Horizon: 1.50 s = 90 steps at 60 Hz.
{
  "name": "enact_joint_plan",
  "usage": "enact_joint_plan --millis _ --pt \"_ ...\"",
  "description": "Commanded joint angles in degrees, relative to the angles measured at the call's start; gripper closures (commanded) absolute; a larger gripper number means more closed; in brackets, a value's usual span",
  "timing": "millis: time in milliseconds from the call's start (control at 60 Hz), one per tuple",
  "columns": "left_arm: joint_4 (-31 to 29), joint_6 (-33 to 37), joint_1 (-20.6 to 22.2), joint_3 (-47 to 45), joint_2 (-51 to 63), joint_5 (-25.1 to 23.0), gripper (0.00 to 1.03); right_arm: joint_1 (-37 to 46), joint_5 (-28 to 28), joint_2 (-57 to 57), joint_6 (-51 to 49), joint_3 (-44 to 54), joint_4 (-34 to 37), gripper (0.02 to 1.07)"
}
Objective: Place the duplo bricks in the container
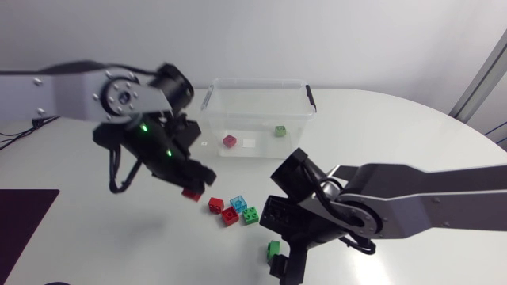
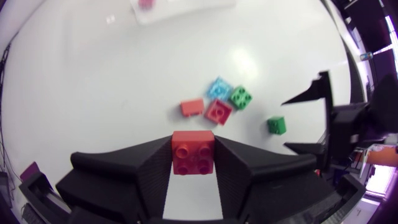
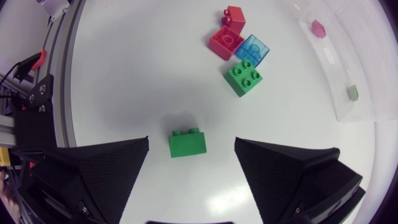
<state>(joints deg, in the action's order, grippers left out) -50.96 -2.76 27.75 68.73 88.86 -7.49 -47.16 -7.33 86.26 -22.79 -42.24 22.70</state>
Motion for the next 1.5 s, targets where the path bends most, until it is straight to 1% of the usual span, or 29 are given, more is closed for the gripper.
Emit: enact_joint_plan --millis 0,67,167,233,250,333,383,400,517,650,700,717,750,783,833,900,933,1000,1083,1133,1217,1317,1350,1383,1483 --pt "-0.81 1.27 -1.56 6.33 -2.81 0.02 0.93 -0.13 -0.14 2.77 -1.74 0.23 -0.55 0.14" --pt "-0.81 1.45 -2.00 10.46 -2.81 0.10 0.93 -0.04 -0.14 4.18 -1.91 -0.21 -0.37 0.17" --pt "1.48 1.45 -2.00 14.33 -1.94 1.42 0.93 -0.57 0.04 6.38 -1.91 -0.74 0.24 0.29" --pt "4.38 1.45 -2.00 15.65 -0.35 2.04 0.93 -0.83 0.04 7.26 -1.91 -0.83 -0.02 0.42" --pt "5.26 1.45 -2.00 15.91 0.26 2.74 0.93 -0.83 0.13 7.70 -1.91 -0.83 -0.29 0.50" --pt "9.04 1.62 -2.17 16.61 2.28 2.92 0.93 -0.74 0.39 8.66 -1.91 -0.92 -0.99 0.71" --pt "12.64 1.62 -2.52 16.52 3.07 2.92 0.93 -0.74 0.57 8.49 -1.91 -0.92 -1.17 0.82" --pt "14.31 1.62 -2.70 16.61 3.69 3.00 0.93 -0.74 0.57 8.31 -1.91 -0.83 -1.17 0.82" --pt "20.46 1.36 -2.79 18.55 7.56 4.06 0.93 -0.48 0.74 4.09 -1.47 -0.30 0.86 0.83" --pt "22.83 1.01 -2.79 23.20 14.59 4.59 0.92 1.19 0.83 -4.87 -1.21 -1.79 6.39 0.83" --pt "24.59 0.66 -2.87 24.87 16.96 5.46 0.90 2.68 0.83 -7.60 -1.21 -3.29 8.50 0.83" --pt "25.21 0.57 -2.96 25.40 17.66 5.73 0.87 3.21 0.83 -8.30 -1.21 -3.90 9.29 0.83" --pt "26.26 0.39 -3.23 26.46 19.07 5.90 0.77 4.00 0.92 -9.71 -1.21 -5.22 10.79 0.83" --pt "26.97 0.30 -3.40 27.60 20.48 6.08 0.58 5.06 1.09 -10.76 -1.21 -6.45 11.75 0.83" --pt "27.05 0.39 -3.93 29.27 22.50 6.17 0.24 6.64 1.80 -11.73 -1.21 -8.74 13.16 0.83" --pt "28.37 0.57 -4.54 29.27 22.94 6.78 0.10 8.92 2.32 -12.25 -1.21 -11.55 13.86 0.83" --pt "28.64 0.57 -4.81 28.74 22.50 6.78 0.05 10.33 2.32 -12.25 -1.12 -13.31 13.95 0.83" --pt "28.46 0.39 -4.81 26.10 19.51 6.78 0.05 12.88 2.50 -11.99 -1.12 -16.47 13.95 0.83" --pt "28.11 0.22 -3.84 19.34 11.07 8.28 0.05 16.04 3.03 -10.50 -0.42 -21.48 13.34 0.83" --pt "26.00 0.30 -2.43 16.52 6.77 9.16 0.05 17.63 3.03 -9.00 0.11 -24.29 12.72 0.83" --pt "20.55 0.30 -0.41 13.01 1.67 10.30 0.05 19.56 3.20 -5.84 1.25 -28.78 11.75 0.83" --pt "13.43 -0.05 0.99 9.05 -1.23 10.21 0.05 20.88 4.17 -1.44 2.31 -33.87 10.70 0.83" --pt "12.11 -0.22 1.26 7.38 -1.58 10.21 0.05 21.40 4.34 0.05 2.83 -35.28 9.47 0.83" --pt "11.32 -0.22 1.43 4.84 -1.94 10.21 0.05 21.67 4.43 1.72 2.92 -37.13 8.94 0.83" --pt "11.58 -0.57 1.96 -2.02 -2.46 10.21 0.05 22.99 4.43 6.55 3.63 -41.87 7.62 0.83"
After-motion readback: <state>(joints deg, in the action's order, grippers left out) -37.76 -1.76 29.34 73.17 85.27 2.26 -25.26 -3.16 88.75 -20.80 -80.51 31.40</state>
